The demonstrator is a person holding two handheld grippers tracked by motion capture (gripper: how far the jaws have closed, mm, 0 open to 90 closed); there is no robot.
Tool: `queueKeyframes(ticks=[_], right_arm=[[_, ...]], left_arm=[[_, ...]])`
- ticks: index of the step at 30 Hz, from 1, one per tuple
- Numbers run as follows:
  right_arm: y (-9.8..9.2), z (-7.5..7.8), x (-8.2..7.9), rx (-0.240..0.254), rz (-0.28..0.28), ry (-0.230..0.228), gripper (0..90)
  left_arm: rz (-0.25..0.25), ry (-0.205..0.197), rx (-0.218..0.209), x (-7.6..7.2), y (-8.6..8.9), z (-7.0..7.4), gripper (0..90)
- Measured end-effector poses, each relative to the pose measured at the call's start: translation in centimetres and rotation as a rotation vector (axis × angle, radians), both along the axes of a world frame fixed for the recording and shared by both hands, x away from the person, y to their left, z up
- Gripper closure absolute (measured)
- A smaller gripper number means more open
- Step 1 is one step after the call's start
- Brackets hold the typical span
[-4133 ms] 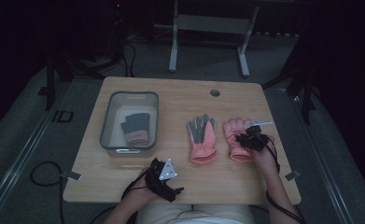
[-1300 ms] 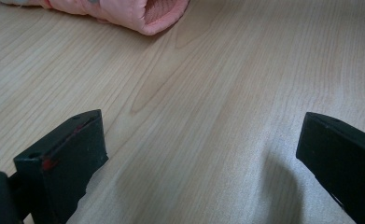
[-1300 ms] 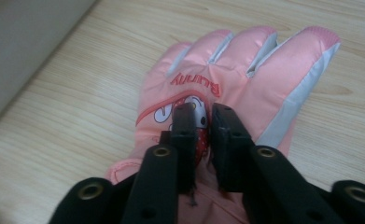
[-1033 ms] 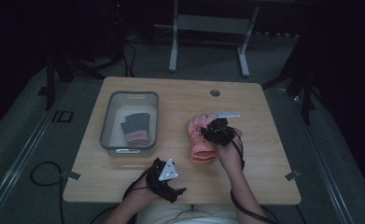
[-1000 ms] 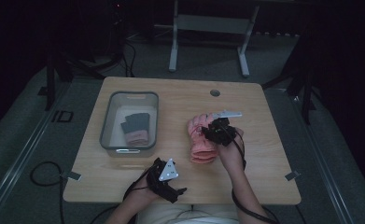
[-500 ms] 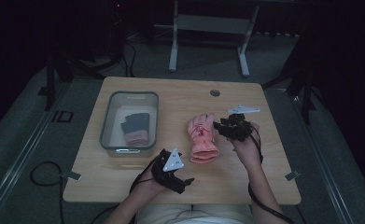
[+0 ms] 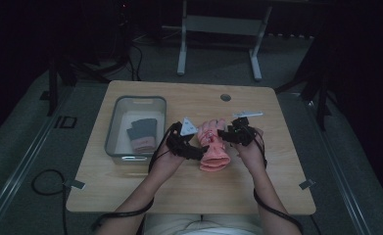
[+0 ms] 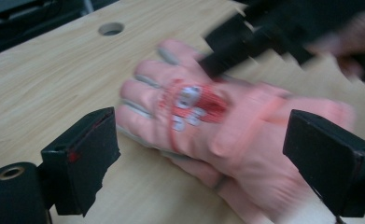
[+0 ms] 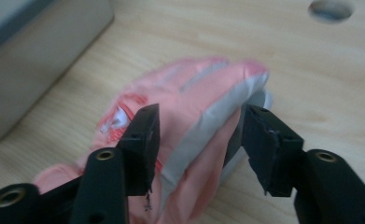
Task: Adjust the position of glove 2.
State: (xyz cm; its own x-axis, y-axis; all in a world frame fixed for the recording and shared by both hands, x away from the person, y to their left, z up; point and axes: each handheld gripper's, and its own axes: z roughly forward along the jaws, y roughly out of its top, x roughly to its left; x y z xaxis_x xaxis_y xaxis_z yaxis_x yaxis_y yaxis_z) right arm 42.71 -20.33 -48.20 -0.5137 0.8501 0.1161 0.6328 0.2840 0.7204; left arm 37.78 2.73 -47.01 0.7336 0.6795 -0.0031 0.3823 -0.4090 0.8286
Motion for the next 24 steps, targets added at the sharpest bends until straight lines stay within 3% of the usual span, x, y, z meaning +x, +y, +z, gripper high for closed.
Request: queueKeyframes(ticks=[1, 2, 4, 7, 9, 10, 11, 13, 17, 19, 22, 24], right_arm=[[-0.1, -0.4, 0.2, 0.003, 0.005, 0.015, 43.5], [-0.3, -1.4, 0.5, 0.003, 0.021, 0.063, 40.0], [-0.6, -2.1, 0.8, 0.015, 0.025, 0.102, 39.6], [-0.8, -2.9, 1.2, 0.045, 0.038, 0.165, 39.6], [-0.8, -3.2, 1.4, 0.047, 0.054, 0.185, 39.9], [-0.8, -3.3, 1.4, 0.047, 0.057, 0.192, 41.3], [-0.7, -3.4, 1.5, 0.049, 0.067, 0.198, 43.3], [-0.6, -3.6, 1.5, 0.047, 0.074, 0.207, 47.4], [-0.5, -3.6, 1.4, 0.039, 0.092, 0.212, 53.3], [-0.4, -3.7, 1.4, 0.033, 0.092, 0.208, 55.8], [-0.3, -3.7, 1.3, 0.04, 0.09, 0.205, 60.5], [-0.2, -3.7, 1.2, 0.043, 0.086, 0.197, 63.5]], left_arm=[[0.0, 0.0, 0.0, 0.0, 0.0, 0.0, 10.1], [0.039, 0.069, -0.015, 1.9, -0.2, -0.9, 12.4], [0.067, 0.137, -0.013, 3.2, -0.6, -1.9, 14.2], [0.082, 0.27, -0.023, 4.7, -1.1, -3.8, 14.3], [0.108, 0.327, -0.037, 5.4, -1.2, -4.8, 15.1], [0.124, 0.383, -0.057, 5.8, -1.1, -5.3, 15.1], [0.126, 0.403, -0.069, 6.0, -1.1, -5.6, 15.1], [0.133, 0.479, -0.096, 6.6, -1.1, -6.4, 15.1], [0.082, 0.564, -0.174, 7.3, -1.1, -7.4, 24.1], [0.052, 0.613, -0.232, 7.6, -1.0, -7.9, 34.1], [0.031, 0.635, -0.282, 7.6, -0.8, -8.2, 46.8], [0.026, 0.622, -0.279, 7.4, -0.8, -8.0, 56.3]])
